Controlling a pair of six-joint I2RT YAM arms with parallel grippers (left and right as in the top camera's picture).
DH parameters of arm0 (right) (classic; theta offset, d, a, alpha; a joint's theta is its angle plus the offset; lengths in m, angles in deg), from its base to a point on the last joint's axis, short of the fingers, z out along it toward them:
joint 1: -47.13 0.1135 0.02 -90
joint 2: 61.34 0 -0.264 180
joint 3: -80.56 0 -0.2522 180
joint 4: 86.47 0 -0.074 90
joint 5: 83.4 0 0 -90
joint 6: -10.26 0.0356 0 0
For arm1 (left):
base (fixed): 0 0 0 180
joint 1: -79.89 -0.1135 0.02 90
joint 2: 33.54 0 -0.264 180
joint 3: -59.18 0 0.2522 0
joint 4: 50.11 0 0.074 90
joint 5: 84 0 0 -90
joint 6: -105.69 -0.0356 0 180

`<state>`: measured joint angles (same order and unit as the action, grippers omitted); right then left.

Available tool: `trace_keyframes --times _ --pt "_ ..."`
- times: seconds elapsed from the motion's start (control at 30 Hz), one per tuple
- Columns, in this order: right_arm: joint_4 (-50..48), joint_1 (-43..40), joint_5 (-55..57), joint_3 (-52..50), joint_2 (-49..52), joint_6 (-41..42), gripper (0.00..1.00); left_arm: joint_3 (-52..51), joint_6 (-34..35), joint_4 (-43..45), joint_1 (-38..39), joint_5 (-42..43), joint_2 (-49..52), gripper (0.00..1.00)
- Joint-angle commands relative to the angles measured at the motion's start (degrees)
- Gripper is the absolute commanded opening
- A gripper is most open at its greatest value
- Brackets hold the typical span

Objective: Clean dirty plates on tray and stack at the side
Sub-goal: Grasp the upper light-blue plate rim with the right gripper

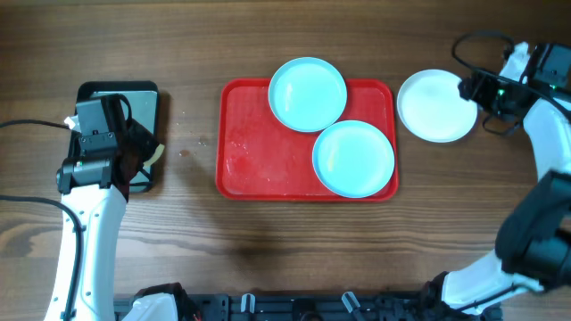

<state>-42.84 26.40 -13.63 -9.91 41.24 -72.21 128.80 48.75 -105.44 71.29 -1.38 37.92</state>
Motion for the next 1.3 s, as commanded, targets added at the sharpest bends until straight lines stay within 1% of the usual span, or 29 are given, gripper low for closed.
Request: trace_keyframes --times 0.0,0.1,0.23,0.3,0.4,0.47,0.5,0.67,0.7,0.77,0.8,0.87,0.93,1.0,1.07,1.13,1.2,1.27 --pt "-3.39 8.0 -13.4 0.31 -6.84 0.22 0.66 0.07 -1.14 0.37 -0.26 0.09 0.24 0.04" --pt "-5.44 15.17 -10.58 0.28 -5.88 0.44 0.66 0.07 -1.14 0.37 -0.26 0.09 0.24 0.04" --pt "-6.58 24.17 2.78 0.28 -0.55 7.93 0.66 0.07 -1.16 0.35 -0.26 0.09 0.24 0.04" --pt "-8.44 28.39 7.69 0.28 3.93 9.57 0.63 0.07 -1.16 0.35 -0.26 0.09 0.24 0.04" --pt "-12.46 32.24 9.57 0.28 10.29 9.6 0.62 0.07 -1.16 0.35 -0.26 0.09 0.24 0.04" --pt "-14.58 33.44 9.11 0.28 13.53 9.35 0.62 0.07 -1.16 0.35 -0.26 0.09 0.24 0.04" --pt "-15.67 33.9 9.09 0.28 15.19 8.98 0.6 0.07 -1.14 0.35 -0.26 0.09 0.24 0.04" --pt "-17.27 35.19 6.97 0.28 17.22 7.41 0.49 0.07 -1.14 0.37 -0.26 0.11 0.24 0.04" --pt "-17.64 35.5 6.97 0.28 17.22 7.41 0.44 0.07 -1.14 0.37 -0.24 0.11 0.28 0.04" --pt "-18.05 36.28 6.95 0.28 17.22 7.39 0.3 0.07 -1.14 0.37 -0.24 0.15 0.57 0.04" --pt "-18.05 36.72 6.93 0.28 17.22 7.39 0.25 0.04 -1.14 0.37 -0.26 0.33 0.7 0.04" --pt "-17.33 38.4 6.73 0.28 17.22 5.55 0.2 0.04 -1.14 0.39 -0.17 0.87 1.33 0.04" --pt "-15.85 40.33 6.91 0.28 17.22 4.44 0.19 0.02 -1.16 0.42 -0.2 1.95 2.14 0.04" --pt "-14.69 42.01 6.97 0.28 17.22 4.55 0.11 0.02 -1.25 0.66 -0.13 3.69 3.39 0.04" --pt "-13.97 43.43 6.93 0.28 17.22 4.72 0.11 0.02 -2.29 1.03 -0.13 5.73 4.13 0.04" --pt "-13.73 44.06 6.97 0.28 17.22 4.81 0.12 0.02 -6.25 1.9 -0.07 9.55 4.28 0.04" --pt "-14.29 44.13 6.97 0.28 17.22 5.09 0.28 0.02 -8.37 2.99 0.52 12.57 4.28 0.04" --pt "-15.61 43.95 7.26 0.28 17.22 5.07 0.26 0.02 -8.87 3.87 1.7 13.35 4.31 0.04"
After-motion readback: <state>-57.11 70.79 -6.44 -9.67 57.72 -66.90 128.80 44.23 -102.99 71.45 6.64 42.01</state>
